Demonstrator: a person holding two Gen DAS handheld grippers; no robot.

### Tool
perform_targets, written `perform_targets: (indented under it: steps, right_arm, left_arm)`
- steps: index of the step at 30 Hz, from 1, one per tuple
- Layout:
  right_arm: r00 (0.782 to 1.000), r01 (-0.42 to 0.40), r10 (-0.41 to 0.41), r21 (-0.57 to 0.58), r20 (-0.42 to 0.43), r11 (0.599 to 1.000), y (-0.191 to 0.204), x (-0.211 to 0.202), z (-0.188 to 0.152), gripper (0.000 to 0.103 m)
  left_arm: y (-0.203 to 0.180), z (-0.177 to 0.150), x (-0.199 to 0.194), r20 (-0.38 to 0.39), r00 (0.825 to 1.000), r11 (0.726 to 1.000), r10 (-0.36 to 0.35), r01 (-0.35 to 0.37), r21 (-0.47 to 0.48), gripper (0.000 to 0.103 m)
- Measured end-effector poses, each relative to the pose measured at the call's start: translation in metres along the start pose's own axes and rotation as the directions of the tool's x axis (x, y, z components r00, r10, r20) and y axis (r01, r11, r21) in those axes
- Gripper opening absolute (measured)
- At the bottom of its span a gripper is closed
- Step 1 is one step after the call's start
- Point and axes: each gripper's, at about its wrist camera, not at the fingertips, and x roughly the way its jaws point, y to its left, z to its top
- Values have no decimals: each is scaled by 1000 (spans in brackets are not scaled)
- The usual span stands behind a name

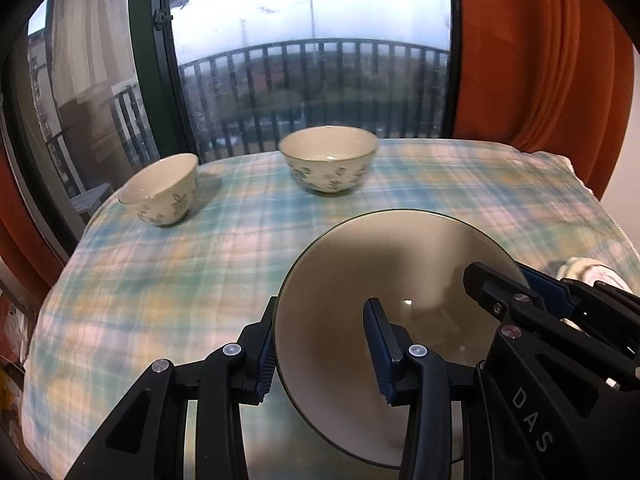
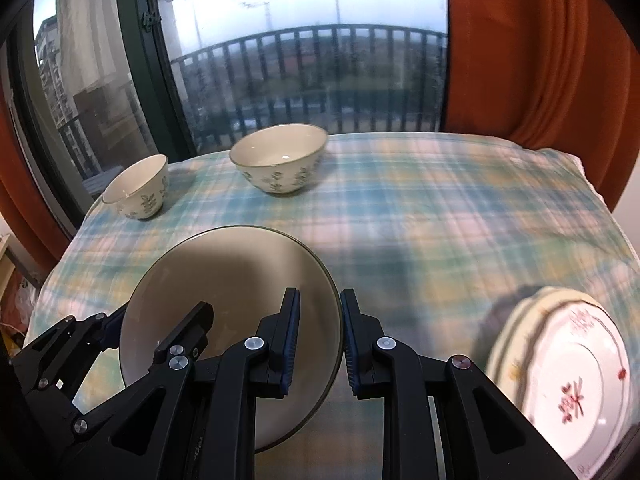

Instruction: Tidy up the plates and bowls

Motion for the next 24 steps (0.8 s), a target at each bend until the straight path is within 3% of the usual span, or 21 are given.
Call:
perform_targets:
  steps: [15, 24]
  right_arm:
    - [1000, 3, -3, 9, 28, 1000, -38, -50, -46, 24]
    - [1000, 2, -2, 15, -3, 1000, -48, -48, -66, 24]
  left_arm:
    - [-42, -38, -34, 0, 1000, 1000, -18, 18, 9, 41]
    - [-51, -57, -31, -26, 1000, 1000, -9, 9, 6, 41]
